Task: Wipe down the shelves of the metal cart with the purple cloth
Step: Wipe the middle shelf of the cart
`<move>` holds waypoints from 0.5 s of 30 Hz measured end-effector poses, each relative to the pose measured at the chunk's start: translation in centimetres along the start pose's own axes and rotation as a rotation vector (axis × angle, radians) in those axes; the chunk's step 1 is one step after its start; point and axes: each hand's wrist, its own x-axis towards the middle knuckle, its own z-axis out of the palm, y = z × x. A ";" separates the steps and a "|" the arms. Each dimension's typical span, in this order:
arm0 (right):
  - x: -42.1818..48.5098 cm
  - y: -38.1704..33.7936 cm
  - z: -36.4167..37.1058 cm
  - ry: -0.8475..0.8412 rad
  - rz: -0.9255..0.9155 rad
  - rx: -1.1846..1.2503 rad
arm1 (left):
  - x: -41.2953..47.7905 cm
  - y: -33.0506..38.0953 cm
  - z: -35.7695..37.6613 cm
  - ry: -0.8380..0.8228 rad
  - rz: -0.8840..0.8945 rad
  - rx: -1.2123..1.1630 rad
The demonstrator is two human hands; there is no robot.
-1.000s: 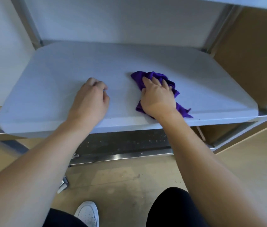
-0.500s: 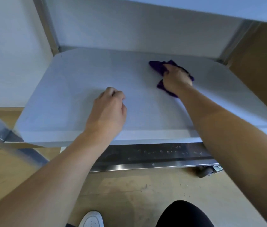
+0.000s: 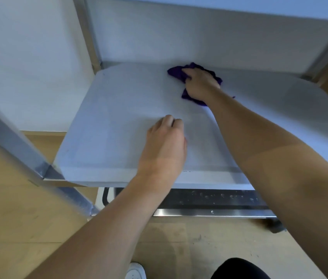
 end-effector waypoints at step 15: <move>-8.3 -1.2 0.3 -0.145 -0.473 0.078 | -0.3 0.2 -0.7 0.038 0.001 0.029</move>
